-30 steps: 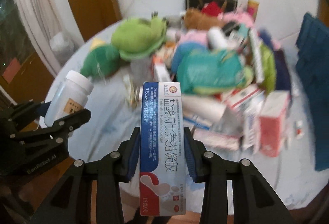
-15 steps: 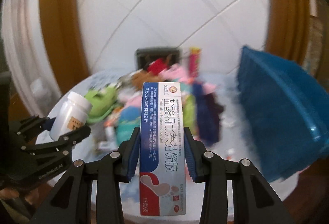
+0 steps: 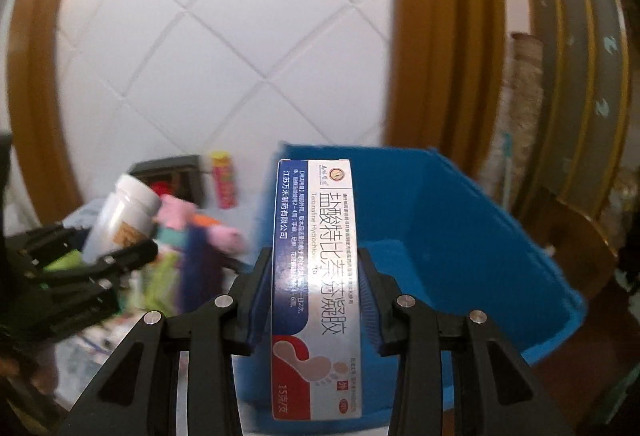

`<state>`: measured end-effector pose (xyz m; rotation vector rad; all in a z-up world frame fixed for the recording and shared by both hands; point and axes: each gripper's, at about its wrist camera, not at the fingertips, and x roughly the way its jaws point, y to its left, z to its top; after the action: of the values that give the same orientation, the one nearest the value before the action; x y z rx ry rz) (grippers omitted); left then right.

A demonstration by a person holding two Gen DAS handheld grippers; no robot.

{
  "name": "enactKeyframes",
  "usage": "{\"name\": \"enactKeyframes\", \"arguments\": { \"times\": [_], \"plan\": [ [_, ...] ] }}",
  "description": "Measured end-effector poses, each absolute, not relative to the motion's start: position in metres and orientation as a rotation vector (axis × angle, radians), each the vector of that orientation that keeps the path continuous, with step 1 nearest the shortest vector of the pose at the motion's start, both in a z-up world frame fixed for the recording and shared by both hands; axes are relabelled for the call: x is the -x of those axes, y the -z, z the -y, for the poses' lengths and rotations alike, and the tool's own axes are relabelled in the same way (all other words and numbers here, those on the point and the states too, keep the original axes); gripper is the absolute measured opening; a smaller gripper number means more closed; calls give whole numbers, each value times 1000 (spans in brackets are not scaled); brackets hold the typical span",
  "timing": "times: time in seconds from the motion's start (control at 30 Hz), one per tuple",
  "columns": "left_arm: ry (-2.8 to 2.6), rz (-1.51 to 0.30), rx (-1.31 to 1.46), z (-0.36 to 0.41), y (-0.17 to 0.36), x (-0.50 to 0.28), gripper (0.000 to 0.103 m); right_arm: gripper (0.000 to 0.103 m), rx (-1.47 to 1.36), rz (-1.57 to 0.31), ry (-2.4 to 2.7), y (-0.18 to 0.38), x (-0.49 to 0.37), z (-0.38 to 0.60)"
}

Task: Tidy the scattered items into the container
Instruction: 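Carry the bottle and ointment box with both tools over the blue crate, then open both tools to drop the bottle and box into the crate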

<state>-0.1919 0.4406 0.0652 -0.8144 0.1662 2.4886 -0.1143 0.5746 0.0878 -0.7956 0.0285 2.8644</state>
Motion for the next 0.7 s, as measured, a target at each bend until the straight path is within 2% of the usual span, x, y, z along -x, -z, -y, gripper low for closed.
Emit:
{"name": "enactKeyframes", "arguments": {
  "times": [0.17,0.27,0.7],
  "plan": [
    [-2410,-243,962,-533,-55,221,45,39,907,-67,-2800,-74,132,-660],
    [-2402,-285,1040,-562,-47,236,45,39,999,-88,-2766,-63,154,-697],
    [-2365,-298,1291,-635,-13,320,45,39,1401,-123,-2617,-23,263,-755]
  ]
}}
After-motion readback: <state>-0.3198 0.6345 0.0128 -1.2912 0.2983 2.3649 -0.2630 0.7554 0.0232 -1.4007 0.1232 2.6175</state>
